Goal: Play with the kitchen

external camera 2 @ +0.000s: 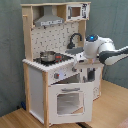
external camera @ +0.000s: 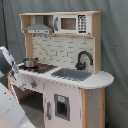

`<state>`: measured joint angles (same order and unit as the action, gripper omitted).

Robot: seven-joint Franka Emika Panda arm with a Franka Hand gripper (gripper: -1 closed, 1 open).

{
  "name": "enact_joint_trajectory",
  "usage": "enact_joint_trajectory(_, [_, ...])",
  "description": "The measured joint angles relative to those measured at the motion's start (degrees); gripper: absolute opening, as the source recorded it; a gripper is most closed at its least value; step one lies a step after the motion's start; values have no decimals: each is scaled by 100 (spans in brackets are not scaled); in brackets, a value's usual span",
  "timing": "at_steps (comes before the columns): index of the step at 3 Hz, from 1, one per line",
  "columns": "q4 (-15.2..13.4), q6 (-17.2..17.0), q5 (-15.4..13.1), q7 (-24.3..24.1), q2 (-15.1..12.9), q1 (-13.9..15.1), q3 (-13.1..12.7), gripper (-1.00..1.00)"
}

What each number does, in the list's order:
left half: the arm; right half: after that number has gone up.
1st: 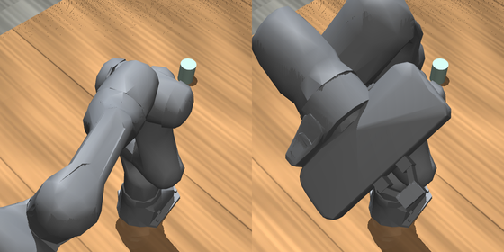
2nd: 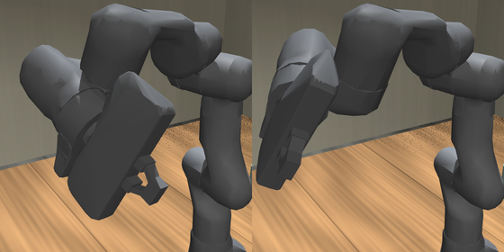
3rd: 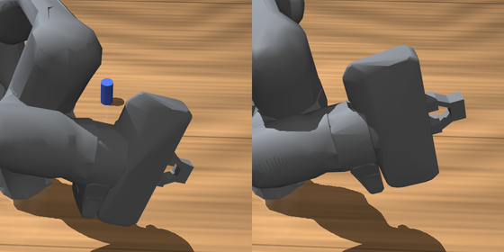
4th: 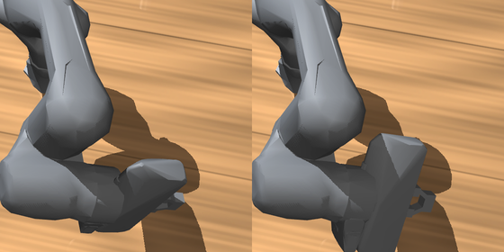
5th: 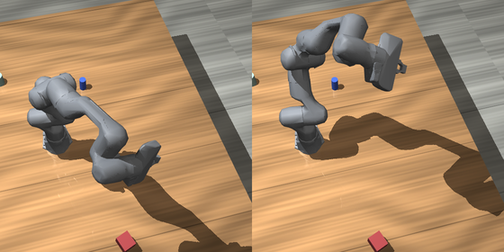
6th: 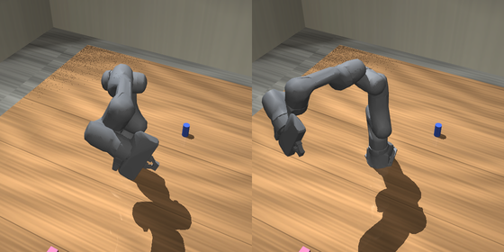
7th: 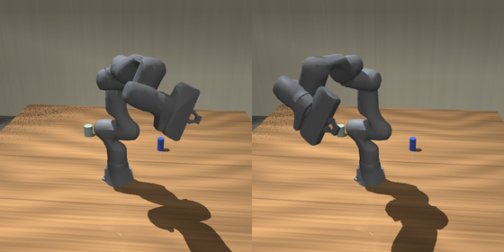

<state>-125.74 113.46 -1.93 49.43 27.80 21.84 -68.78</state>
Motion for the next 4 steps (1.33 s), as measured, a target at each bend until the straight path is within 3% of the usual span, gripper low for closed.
enact_joint_trajectory(1, [-235,461,-19,7,-359,3,-32,100])
enact_joint_trajectory(2, [-271,570,-25,44,-499,13,-31,100])
enact_joint_trajectory(3, [-271,579,-25,57,-519,18,-31,-100])
enact_joint_trajectory(4, [-338,736,-35,306,-716,160,-59,-100])
